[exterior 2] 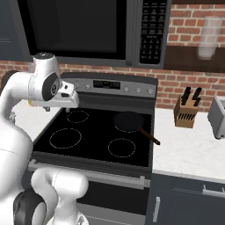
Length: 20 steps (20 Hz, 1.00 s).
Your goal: Pick the kettle from the counter and place it on a stove burner. Then turn the burner on.
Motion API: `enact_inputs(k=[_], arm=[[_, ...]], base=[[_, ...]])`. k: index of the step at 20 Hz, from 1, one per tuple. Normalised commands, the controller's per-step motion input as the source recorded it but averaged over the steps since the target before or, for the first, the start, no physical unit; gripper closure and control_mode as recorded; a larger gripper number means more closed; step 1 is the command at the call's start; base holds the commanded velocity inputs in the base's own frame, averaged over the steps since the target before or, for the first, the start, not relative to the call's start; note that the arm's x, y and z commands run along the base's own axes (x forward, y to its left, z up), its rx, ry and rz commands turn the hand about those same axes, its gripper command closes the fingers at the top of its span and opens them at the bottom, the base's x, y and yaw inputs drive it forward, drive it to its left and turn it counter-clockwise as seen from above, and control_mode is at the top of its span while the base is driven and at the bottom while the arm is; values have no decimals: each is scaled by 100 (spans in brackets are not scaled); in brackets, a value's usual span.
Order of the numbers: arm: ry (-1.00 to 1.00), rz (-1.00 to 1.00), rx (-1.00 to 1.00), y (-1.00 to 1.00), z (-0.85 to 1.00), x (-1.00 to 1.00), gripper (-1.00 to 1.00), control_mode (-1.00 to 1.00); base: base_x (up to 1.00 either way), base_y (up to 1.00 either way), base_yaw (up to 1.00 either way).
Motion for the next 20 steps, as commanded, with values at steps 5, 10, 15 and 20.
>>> enact_inputs(k=[5, 10, 15, 20], arm=[[-5, 9, 10, 100, 0, -40, -100, -100], [-3, 6, 13, 100, 0, -27, -100, -100], [0, 6, 11, 100, 0, -10, -100, -100], [0, 7, 12, 100, 0, -5, -100, -100]], base=[[0, 0, 0], [0, 0, 0], [0, 0, 0], [0, 0, 0]])
